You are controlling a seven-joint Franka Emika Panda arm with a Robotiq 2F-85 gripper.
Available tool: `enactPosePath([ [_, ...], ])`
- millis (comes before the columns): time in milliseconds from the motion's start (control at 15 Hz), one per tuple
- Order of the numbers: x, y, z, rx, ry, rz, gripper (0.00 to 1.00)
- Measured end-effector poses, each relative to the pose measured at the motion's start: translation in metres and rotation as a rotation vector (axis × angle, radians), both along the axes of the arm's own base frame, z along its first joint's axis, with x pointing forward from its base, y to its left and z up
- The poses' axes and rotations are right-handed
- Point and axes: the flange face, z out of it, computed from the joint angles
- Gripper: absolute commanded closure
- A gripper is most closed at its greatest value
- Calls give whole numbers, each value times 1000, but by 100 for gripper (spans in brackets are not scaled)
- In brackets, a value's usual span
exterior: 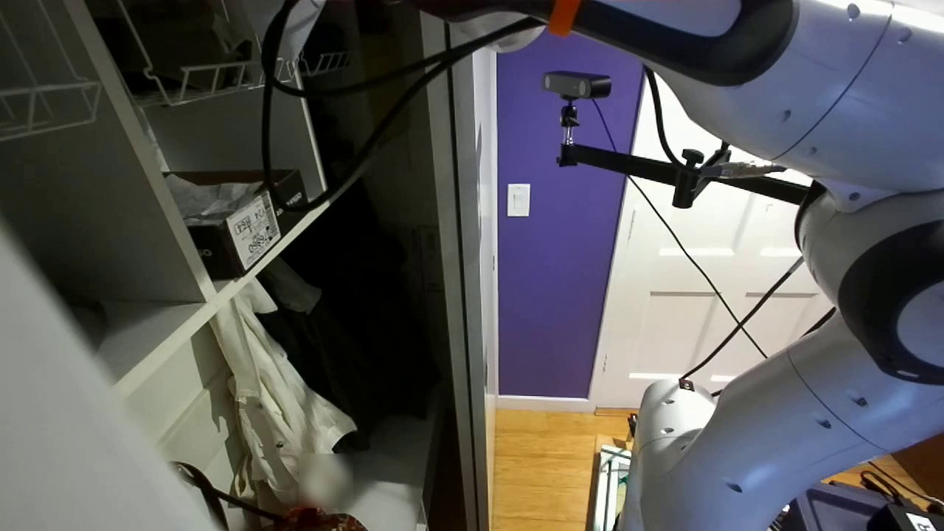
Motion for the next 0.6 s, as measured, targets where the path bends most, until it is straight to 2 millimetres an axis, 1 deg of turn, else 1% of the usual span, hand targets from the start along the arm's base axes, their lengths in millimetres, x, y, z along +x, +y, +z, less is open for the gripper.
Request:
enactPosePath([
  [200, 7, 13, -5, 25, -96, 52, 97],
  [400, 18, 26, -13, 70, -177, 120, 97],
  [600, 31, 32, -21, 118, -225, 182, 97],
])
